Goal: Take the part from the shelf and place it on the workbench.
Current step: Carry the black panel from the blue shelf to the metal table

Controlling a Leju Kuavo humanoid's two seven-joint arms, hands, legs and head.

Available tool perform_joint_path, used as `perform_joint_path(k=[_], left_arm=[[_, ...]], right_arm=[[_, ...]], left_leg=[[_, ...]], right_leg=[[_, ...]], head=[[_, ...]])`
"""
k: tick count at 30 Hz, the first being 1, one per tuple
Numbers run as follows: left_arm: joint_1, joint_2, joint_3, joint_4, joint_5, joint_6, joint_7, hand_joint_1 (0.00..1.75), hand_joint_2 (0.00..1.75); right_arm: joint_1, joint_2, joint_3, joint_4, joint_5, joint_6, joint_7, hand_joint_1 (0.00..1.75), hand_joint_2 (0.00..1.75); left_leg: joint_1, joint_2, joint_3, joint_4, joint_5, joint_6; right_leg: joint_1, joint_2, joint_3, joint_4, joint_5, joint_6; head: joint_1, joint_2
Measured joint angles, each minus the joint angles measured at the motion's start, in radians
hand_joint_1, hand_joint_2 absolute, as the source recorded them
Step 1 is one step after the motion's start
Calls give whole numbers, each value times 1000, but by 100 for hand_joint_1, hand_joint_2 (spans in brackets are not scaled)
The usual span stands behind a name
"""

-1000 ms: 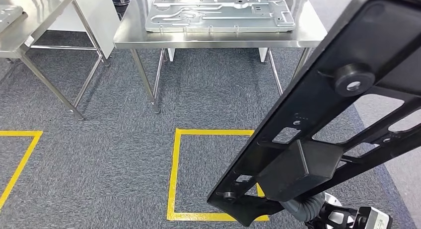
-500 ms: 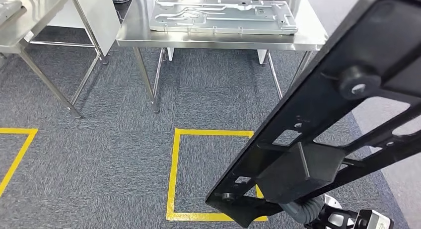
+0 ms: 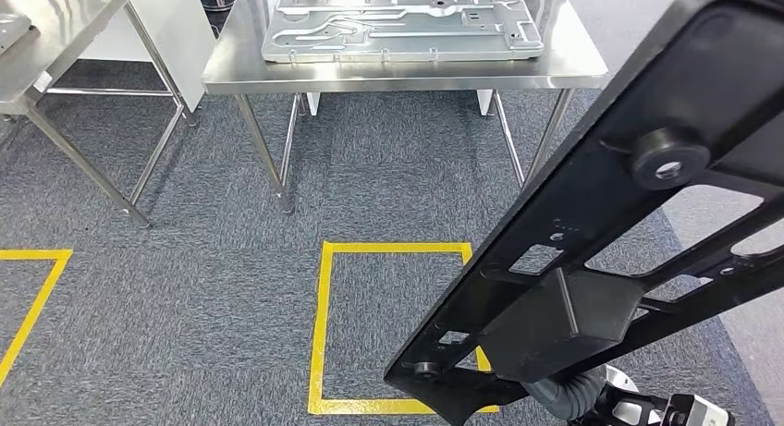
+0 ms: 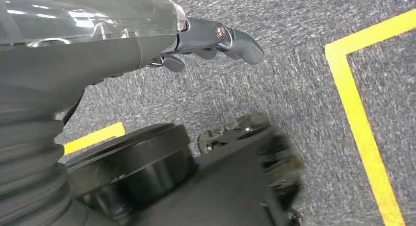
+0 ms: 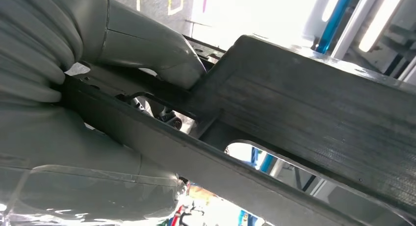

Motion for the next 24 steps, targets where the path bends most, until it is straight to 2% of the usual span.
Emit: perform_joint_path(k=[1, 2, 3, 4, 6, 7, 8, 9, 12, 14, 16, 17, 18, 19, 21, 22, 23, 24], left_arm=[[1, 0, 0, 0, 1, 0, 0, 0, 175], [3, 0, 0, 0, 2, 1, 0, 0, 175], [4, 1, 0, 0, 4, 2, 0, 0, 175], [6, 1, 0, 0, 5, 2, -1, 0, 175], [6, 2, 0, 0, 7, 3, -1, 0, 175], [6, 2, 0, 0, 7, 3, -2, 0, 175], [5, 2, 0, 0, 7, 3, -3, 0, 175], [5, 3, 0, 0, 8, 3, -3, 0, 175], [6, 2, 1, 0, 8, 4, -4, 0, 175], [5, 2, 1, 0, 8, 4, -6, 0, 175], [4, 2, 1, 0, 8, 4, -6, 0, 175], [5, 2, 1, 0, 8, 4, -6, 0, 175], [6, 2, 1, 0, 8, 4, -6, 0, 175], [7, 2, 1, 0, 8, 4, -6, 0, 175], [7, 1, 1, 0, 8, 3, -6, 0, 175], [7, 1, 1, 0, 8, 3, -6, 0, 175], [6, 0, 1, 0, 8, 3, -6, 0, 175], [6, 0, 1, 0, 7, 2, -6, 0, 175]], right_arm=[[0, 0, 0, 0, 0, 2, 0, 175, 175], [0, 0, 0, 1, 0, 4, 0, 175, 175], [0, 0, 0, 1, 0, 6, 0, 175, 175], [0, 0, 0, 1, 0, 7, 0, 175, 175], [0, 0, 0, 2, 0, 7, 0, 175, 175], [-1, 0, 0, 2, 0, 7, 0, 175, 175], [-1, 0, 0, 2, 0, 7, 0, 175, 175], [-2, 0, 0, 2, 0, 7, 1, 175, 175], [-2, 0, 0, 2, 0, 7, 1, 175, 175], [-4, 0, 0, 3, 0, 7, 1, 175, 175], [-4, 1, 0, 3, 0, 7, 1, 175, 175], [-3, 1, 0, 3, 0, 7, 1, 175, 175], [-2, 1, 0, 4, 0, 7, 1, 175, 175], [-2, 1, 0, 5, 0, 7, 1, 175, 175], [-3, 1, 0, 6, 0, 7, 1, 175, 175], [-3, 1, 0, 6, 0, 7, 1, 175, 175], [-4, 1, 0, 7, 0, 7, 2, 175, 175], [-4, 2, 0, 7, 1, 7, 2, 175, 175]], left_leg=[[1, 0, -40, 71, -25, -2], [1, 0, -70, 120, -35, -3], [1, 0, -84, 133, -23, -2], [1, 0, -75, 101, 9, 0], [-1, -1, -16, -38, 88, 10], [-3, -2, 13, -100, 110, 17], [-5, -2, 31, -140, 118, 23], [-7, -3, 38, -156, 114, 28], [-3, -4, 50, -171, 112, 46], [1, -5, 63, -176, 110, 54], [0, -5, 67, -176, 104, 58], [0, -5, 70, -176, 100, 58], [0, -5, 75, -175, 95, 57], [0, -6, 82, -175, 90, 55], [1, -7, 100, -175, 76, 49], [0, -7, 107, -175, 70, 44], [0, -6, 109, -175, 65, 39], [-1, -6, 112, -175, 62, 32]], right_leg=[[1, 0, 1, 1, -2, -2], [3, 1, 3, 1, -5, -4], [4, 3, 6, 2, -8, -4], [4, 5, 12, 3, -12, -3], [6, 7, 27, 4, -23, 2], [8, 7, 32, 4, -29, 6], [9, 7, 35, 4, -33, 11], [9, 8, 36, 7, -33, 17], [8, 7, 34, 27, -34, 34], [5, 6, -1, 96, -70, 42], [0, 6, -77, 224, -125, 51], [-2, 5, -113, 274, -139, 53], [-4, 5, -134, 294, -132, 55], [-5, 4, -136, 275, -105, 55], [-6, 1, -90, 147, -16, 51], [-4, -2, -67, 85, 7, 49], [-1, -5, -53, 43, 18, 43], [3, -7, -49, 25, 16, 37]], head=[[0, 0], [0, 0], [0, 0], [0, 0], [0, 0], [0, 0], [0, 0], [0, 0], [0, 0], [0, 0], [0, 0], [0, 0], [0, 0], [0, 0], [0, 0], [0, 0], [0, 0], [0, 0]])
